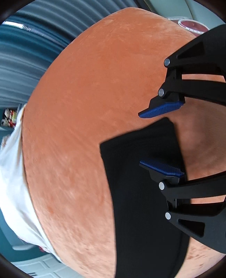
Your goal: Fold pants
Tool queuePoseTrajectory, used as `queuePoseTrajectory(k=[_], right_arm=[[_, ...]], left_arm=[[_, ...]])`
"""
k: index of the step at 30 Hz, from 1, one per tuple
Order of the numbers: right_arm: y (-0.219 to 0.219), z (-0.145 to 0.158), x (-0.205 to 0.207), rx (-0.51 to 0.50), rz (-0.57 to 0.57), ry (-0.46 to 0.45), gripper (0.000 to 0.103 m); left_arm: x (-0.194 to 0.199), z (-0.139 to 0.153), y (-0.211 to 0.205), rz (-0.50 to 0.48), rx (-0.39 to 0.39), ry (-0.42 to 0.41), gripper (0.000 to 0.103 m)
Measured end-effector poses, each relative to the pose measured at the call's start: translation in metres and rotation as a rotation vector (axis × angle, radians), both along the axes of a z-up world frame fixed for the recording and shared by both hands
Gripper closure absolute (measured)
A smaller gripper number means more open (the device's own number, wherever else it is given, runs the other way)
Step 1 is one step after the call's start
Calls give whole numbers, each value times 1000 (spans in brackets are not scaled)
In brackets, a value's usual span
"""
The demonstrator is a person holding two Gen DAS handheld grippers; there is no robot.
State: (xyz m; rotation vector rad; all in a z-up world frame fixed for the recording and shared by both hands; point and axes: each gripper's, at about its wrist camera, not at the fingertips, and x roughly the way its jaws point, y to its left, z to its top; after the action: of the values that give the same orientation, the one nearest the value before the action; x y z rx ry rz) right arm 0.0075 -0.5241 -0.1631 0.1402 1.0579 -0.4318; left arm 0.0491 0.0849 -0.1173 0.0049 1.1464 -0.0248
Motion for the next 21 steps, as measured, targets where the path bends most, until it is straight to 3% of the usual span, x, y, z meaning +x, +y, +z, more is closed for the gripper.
queuePoseTrajectory(k=[9,13,18,21], right_arm=[[49,16,4,15,44,12,54],[78,20,-13,115,35,-8,54],[137,14,-21,205,76,-10,54],[180,4,-15,317,101,-18,54]], left_arm=[[-12,7,8,1,-29,-21,19],[-14,7,29,40,-17,-22,18],[-15,-7,78,141,-62,20,18],[-20,-11,102,178,-57,23,18]])
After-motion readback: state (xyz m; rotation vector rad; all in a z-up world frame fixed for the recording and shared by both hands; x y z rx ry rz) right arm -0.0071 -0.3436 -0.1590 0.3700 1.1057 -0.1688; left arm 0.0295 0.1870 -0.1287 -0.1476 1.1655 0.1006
